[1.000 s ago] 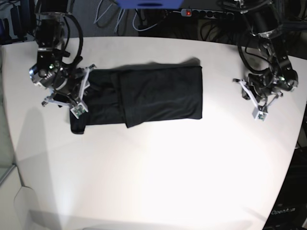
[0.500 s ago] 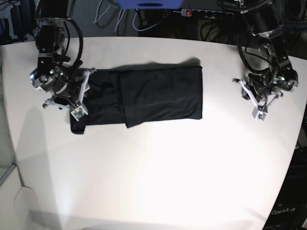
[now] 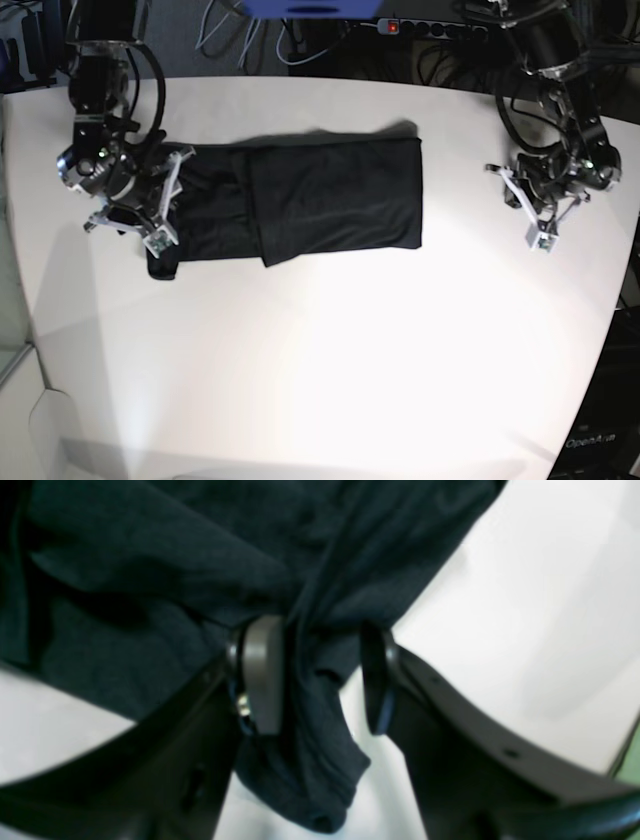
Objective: Fold the T-shirt properly
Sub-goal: 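Hold the shirt end with the right gripper and lift it, then fold the held end with the right gripper over onto the shirt, then press the folded end down with the right gripper, then release and withdraw, then grasp opposite sides of the folded bundle with both grippers, then push the bundle with both grippers to square it, then release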
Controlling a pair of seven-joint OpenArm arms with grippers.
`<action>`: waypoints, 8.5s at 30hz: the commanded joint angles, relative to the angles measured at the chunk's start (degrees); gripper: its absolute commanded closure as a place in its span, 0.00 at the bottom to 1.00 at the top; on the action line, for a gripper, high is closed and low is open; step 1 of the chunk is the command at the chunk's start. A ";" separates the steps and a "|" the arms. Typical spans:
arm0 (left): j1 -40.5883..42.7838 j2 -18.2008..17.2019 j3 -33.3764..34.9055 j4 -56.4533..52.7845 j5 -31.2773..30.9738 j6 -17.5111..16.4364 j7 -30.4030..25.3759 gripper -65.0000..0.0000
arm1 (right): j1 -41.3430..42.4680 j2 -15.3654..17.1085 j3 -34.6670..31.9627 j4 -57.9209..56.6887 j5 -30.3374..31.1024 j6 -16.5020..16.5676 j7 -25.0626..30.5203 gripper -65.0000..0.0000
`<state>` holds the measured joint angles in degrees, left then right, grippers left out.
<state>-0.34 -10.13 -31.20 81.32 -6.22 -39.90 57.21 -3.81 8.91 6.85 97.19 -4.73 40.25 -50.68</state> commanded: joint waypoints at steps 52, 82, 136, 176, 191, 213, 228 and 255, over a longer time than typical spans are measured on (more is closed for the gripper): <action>4.51 -1.08 -0.14 1.19 -0.33 -0.10 0.15 1.00 | 1.13 -16.42 7.61 13.10 4.16 -0.25 -3.96 1.00; 4.51 0.77 -0.14 1.19 -0.24 -0.10 0.24 1.00 | 0.69 -17.91 -8.74 13.45 31.50 -0.25 -8.01 1.00; 7.06 3.14 0.12 1.19 -0.16 -0.10 0.15 1.00 | 11.68 -17.91 -23.86 -9.85 37.66 -0.25 9.14 0.99; 8.29 3.05 0.04 1.98 -0.33 -0.10 -0.02 1.00 | 15.73 -17.91 -32.83 -30.33 37.74 -0.25 16.43 0.60; 15.06 2.97 4.52 11.74 0.11 -0.10 0.24 1.00 | 21.00 -13.26 -26.94 -28.84 37.66 -0.25 17.05 0.63; 12.51 4.64 15.68 9.54 -0.24 -0.10 0.24 1.00 | 8.17 4.50 -11.38 -28.48 37.48 -0.25 17.05 1.00; -10.78 9.74 15.33 -6.99 -0.16 -0.10 0.33 1.00 | -7.04 0.37 -11.64 -21.80 37.39 -0.25 22.59 1.00; -1.46 6.83 7.86 -3.12 -0.42 -0.10 8.68 1.00 | 1.75 12.50 -4.79 -20.40 37.30 -0.25 24.87 1.00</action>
<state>-2.92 -3.90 -23.99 78.98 -9.56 -39.70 60.97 -2.79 20.67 1.85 76.01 31.53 39.59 -27.00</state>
